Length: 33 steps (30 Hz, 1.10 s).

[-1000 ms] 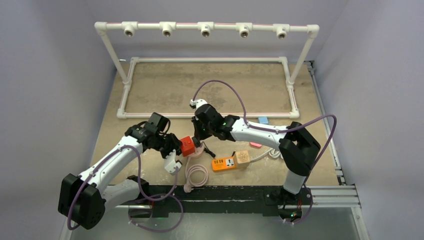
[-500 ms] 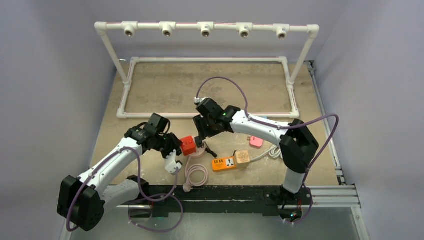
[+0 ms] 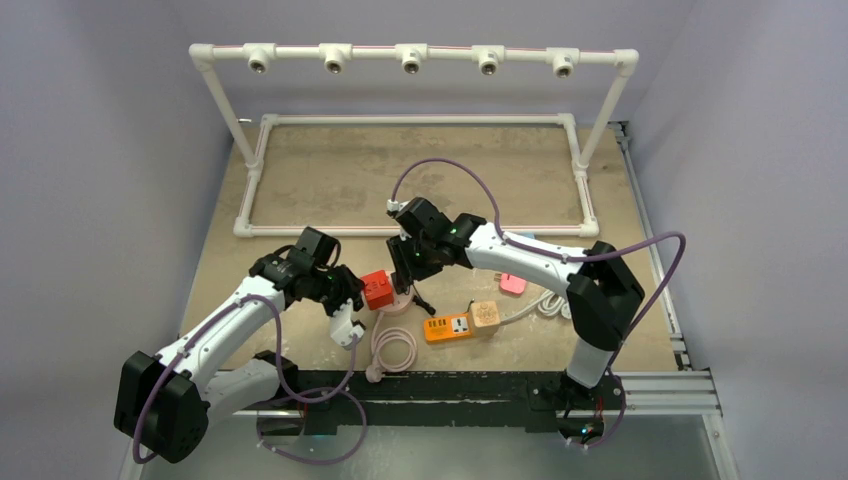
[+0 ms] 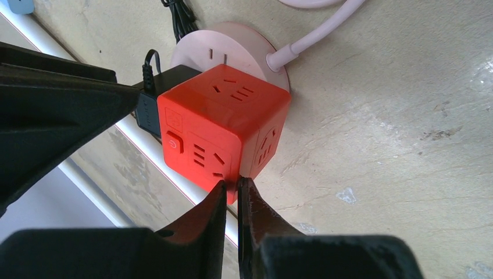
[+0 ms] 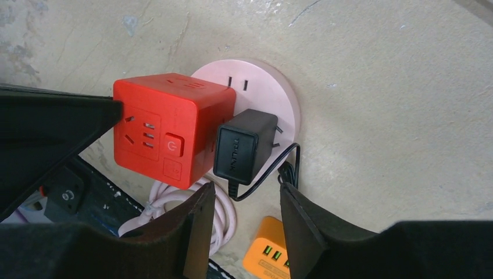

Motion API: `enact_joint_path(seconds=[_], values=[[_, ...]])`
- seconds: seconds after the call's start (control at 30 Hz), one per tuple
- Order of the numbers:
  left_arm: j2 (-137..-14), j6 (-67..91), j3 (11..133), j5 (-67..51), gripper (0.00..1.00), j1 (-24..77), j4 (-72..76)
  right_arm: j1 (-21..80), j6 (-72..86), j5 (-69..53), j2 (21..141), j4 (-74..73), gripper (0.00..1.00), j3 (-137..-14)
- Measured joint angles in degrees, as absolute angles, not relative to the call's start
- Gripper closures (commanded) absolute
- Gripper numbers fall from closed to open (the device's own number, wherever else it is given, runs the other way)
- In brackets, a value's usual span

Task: Insert the plug
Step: Press the plug into the socket.

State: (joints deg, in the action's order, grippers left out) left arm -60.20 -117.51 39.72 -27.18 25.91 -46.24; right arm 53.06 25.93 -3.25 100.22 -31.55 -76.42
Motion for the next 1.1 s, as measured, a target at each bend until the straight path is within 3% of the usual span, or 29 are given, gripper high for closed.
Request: enact_joint_path(seconds=[0.4, 0.7, 1.1], values=[[-60.25, -117.51, 39.7, -27.2, 0.92, 25.96, -45.8, 51.44, 25.85, -7.16, 103.07, -29.87, 0.66, -76.95], [-60.29, -117.51, 39.7, -26.74, 0.94, 25.96, -45.58, 49.89, 25.91, -10.52, 103.88, -29.56, 1.0, -77.67], [-60.71, -117.51, 39.7, -24.1, 0.95, 25.91, -43.92, 47.27, 24.88, -14.7, 107.0, -29.12, 1.0, -80.49]])
